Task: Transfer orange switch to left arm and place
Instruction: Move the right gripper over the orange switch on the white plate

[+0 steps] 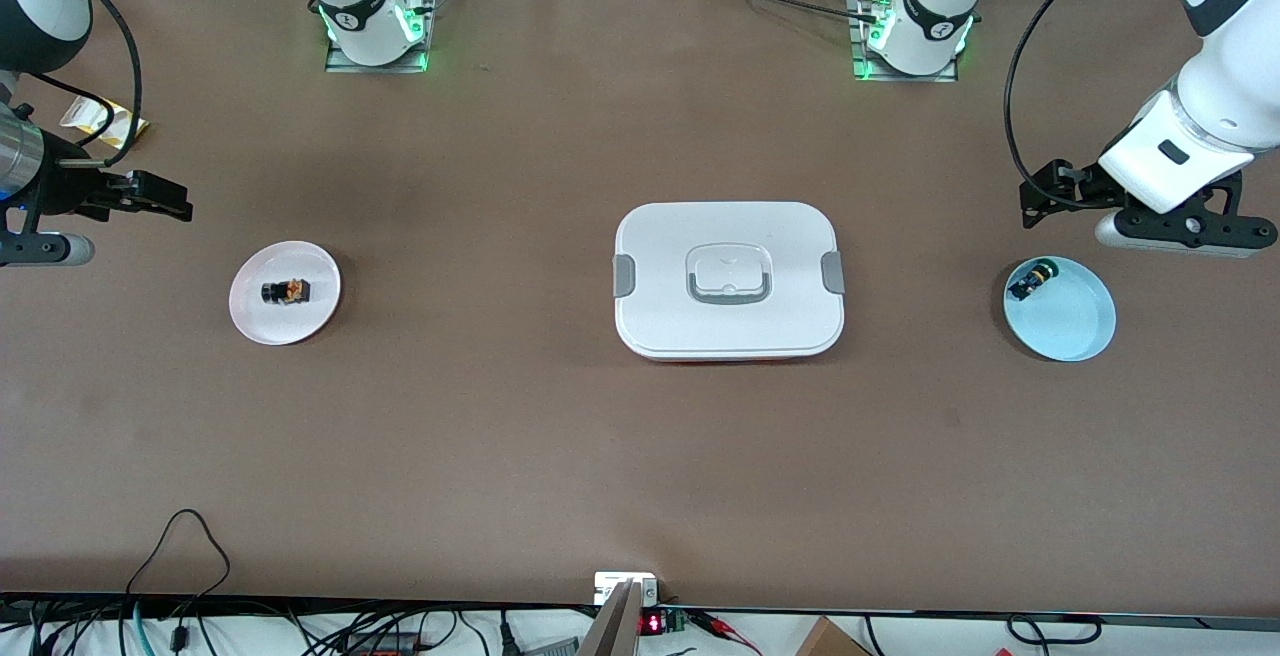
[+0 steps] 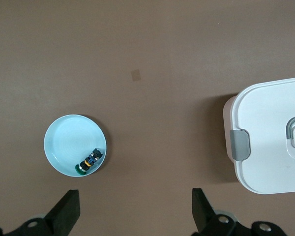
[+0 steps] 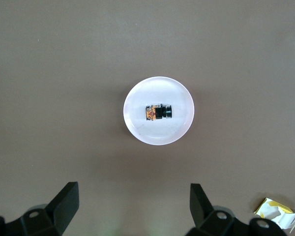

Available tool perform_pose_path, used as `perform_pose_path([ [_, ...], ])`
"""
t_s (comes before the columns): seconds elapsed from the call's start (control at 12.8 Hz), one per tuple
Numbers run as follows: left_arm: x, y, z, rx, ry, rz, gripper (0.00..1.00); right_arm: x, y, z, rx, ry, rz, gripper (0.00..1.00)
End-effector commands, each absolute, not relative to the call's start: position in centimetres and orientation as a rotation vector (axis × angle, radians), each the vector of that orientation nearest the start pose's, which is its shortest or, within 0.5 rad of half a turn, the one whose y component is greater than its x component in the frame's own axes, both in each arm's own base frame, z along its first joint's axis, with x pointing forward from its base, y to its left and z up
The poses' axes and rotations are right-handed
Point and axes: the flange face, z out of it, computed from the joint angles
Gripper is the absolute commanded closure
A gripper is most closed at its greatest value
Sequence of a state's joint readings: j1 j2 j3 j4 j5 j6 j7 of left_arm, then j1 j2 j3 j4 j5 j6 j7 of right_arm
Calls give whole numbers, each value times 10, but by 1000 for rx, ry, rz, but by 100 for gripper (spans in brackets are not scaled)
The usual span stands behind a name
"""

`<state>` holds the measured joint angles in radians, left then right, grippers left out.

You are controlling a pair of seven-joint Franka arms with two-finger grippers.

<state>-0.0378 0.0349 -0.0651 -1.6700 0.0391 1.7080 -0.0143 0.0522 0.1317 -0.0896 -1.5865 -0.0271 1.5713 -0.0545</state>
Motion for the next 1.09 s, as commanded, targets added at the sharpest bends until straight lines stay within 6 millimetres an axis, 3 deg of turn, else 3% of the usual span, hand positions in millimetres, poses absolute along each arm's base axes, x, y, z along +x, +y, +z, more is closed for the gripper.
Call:
perform_pose_path([
  [0.0, 575, -57, 575, -3096, 139, -4, 0, 589, -20, 546, -3144, -15, 213, 0],
  [0.23, 574, -57, 575, -3096, 139, -2, 0, 600, -22, 536, -3152, -26, 168, 0],
  [0.55, 574, -57, 575, -3096, 139, -2, 0, 614, -29, 500, -3156, 11, 228, 0],
  [0.78, 574, -57, 575, -3096, 139, -2, 0, 622, -33, 487, -3170, 16, 213, 0],
  [1.01, 574, -57, 575, -3096, 139, -2, 0, 634, -42, 457, -3172, 13, 219, 0],
])
